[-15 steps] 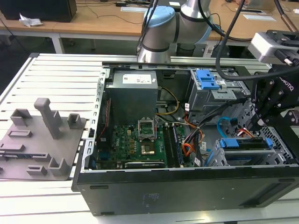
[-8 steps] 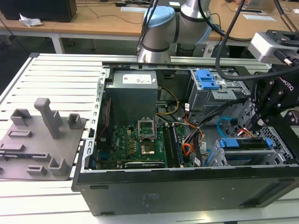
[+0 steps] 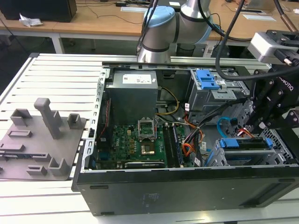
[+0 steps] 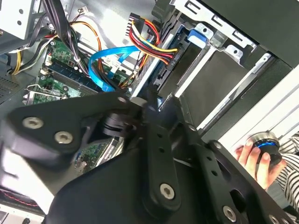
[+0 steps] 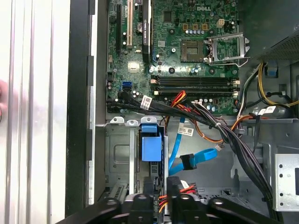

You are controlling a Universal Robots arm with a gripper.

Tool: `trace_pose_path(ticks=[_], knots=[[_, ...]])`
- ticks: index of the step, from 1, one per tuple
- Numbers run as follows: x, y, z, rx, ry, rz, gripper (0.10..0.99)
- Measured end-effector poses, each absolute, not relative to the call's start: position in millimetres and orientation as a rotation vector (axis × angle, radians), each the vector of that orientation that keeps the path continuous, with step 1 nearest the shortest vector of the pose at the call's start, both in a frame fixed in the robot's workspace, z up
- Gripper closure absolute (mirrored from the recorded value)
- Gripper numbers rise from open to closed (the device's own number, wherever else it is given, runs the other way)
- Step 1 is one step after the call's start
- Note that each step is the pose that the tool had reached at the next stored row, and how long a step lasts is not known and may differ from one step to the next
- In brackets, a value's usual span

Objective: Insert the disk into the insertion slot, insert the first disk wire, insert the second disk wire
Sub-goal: 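Insert the second disk wire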

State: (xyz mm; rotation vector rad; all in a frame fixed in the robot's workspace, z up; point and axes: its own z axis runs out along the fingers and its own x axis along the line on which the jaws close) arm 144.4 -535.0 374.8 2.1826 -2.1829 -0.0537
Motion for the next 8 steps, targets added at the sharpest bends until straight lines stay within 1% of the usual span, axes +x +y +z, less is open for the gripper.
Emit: trace_pose_path(ticks=[2,4,8], knots=[[144.3,-535.0,374.8,2.183,-2.183,-0.054,0.725],[144.3,-534.4,374.7,2.183,-2.183,-0.054,0.725],[144.3,-512.9,374.8,2.193,-2.172,-0.052,0.725]])
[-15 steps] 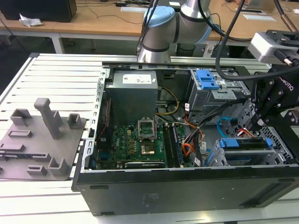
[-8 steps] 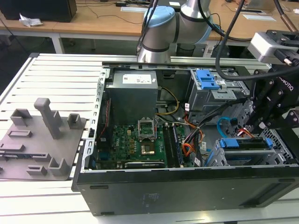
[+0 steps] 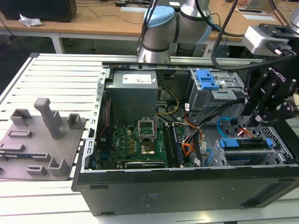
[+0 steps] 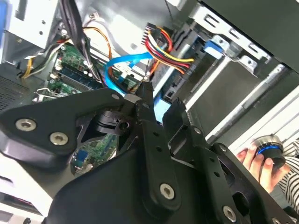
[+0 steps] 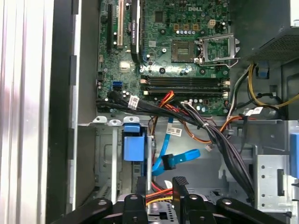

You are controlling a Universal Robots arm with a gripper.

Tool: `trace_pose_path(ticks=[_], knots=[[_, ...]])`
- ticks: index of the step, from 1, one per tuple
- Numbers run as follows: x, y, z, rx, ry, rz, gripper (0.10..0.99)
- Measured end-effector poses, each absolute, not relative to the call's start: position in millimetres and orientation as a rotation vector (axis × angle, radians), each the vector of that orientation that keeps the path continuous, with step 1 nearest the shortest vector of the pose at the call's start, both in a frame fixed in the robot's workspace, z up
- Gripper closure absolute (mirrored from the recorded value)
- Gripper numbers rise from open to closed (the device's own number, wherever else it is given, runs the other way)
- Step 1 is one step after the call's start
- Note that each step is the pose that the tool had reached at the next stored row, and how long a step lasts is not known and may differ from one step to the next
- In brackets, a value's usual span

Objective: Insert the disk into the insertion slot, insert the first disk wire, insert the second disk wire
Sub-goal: 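Insert the second disk wire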

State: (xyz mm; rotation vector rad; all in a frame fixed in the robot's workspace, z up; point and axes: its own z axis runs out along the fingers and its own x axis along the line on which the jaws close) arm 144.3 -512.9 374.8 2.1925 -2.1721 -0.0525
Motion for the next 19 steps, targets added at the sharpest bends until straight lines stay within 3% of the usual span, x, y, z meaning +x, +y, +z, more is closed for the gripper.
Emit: trace_pose_path(ticks=[19], knots=[[130.6,-509.4,374.4,2.422,-1.907,-0.043,0.725]])
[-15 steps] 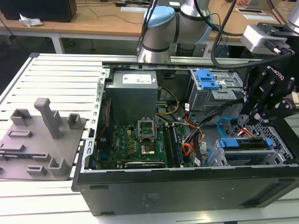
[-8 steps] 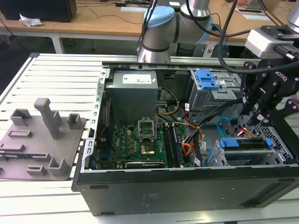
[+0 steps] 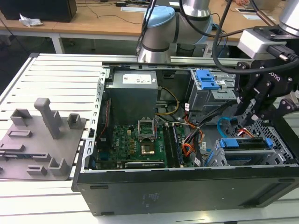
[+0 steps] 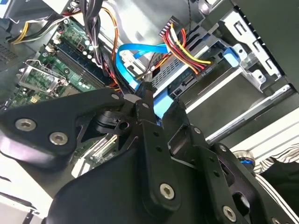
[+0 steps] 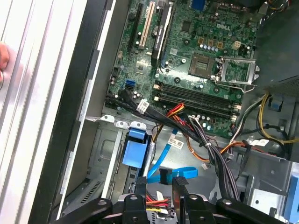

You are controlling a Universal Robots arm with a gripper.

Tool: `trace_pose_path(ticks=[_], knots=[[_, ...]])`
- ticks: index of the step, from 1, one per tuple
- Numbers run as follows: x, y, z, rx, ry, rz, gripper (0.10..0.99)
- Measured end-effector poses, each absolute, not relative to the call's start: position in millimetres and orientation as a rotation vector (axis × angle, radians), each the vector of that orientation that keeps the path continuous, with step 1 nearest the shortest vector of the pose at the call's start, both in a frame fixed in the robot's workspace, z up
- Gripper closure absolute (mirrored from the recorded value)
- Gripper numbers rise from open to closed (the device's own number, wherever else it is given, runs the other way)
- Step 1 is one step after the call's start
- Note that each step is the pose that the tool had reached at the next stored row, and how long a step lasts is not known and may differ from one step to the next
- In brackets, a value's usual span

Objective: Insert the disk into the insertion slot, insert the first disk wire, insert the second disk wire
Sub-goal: 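Insert the second disk wire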

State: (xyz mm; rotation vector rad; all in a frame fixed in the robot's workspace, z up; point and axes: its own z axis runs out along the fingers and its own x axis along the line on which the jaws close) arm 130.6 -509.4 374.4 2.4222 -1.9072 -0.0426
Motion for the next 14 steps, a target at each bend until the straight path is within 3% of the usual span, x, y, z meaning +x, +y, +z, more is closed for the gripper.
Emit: trace_pose_path(ticks=[14], knots=[[118.2,-507.5,365.9,2.436,-1.865,-0.023,0.725]])
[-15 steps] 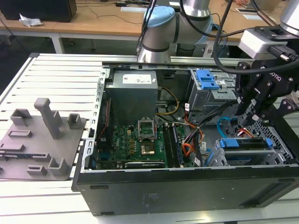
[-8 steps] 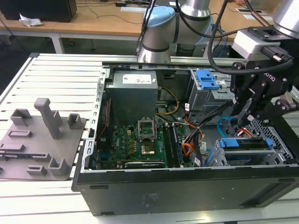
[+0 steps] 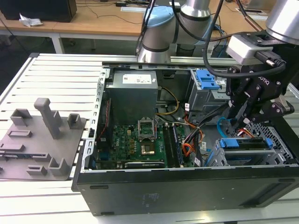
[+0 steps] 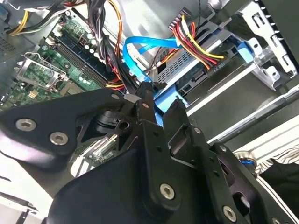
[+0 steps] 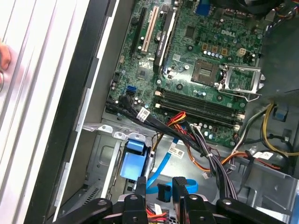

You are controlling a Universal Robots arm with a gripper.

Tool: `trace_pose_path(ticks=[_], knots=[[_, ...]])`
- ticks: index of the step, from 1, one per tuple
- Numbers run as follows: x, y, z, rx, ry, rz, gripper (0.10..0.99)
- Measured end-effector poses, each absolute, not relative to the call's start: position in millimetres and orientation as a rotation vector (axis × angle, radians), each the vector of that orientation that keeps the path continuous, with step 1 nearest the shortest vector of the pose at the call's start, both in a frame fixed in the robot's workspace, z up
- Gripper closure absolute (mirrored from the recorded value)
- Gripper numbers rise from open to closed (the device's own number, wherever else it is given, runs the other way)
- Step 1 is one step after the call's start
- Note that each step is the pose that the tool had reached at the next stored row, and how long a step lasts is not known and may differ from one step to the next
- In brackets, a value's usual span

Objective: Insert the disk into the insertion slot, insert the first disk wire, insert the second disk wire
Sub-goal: 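Insert the second disk wire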

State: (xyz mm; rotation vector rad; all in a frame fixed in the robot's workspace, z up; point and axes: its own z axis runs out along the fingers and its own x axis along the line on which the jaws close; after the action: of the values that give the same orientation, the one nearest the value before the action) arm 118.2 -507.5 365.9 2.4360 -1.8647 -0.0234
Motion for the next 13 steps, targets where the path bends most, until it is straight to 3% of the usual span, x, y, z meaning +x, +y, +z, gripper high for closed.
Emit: trace_pose_path(ticks=[7,10,13], knots=[[117.6,-503.4,359.2,2.433,-1.852,-0.011,0.725],[117.6,-503.4,359.2,2.432,-1.852,-0.010,0.922],[117.6,-503.4,359.1,2.432,-1.851,-0.010,0.922]])
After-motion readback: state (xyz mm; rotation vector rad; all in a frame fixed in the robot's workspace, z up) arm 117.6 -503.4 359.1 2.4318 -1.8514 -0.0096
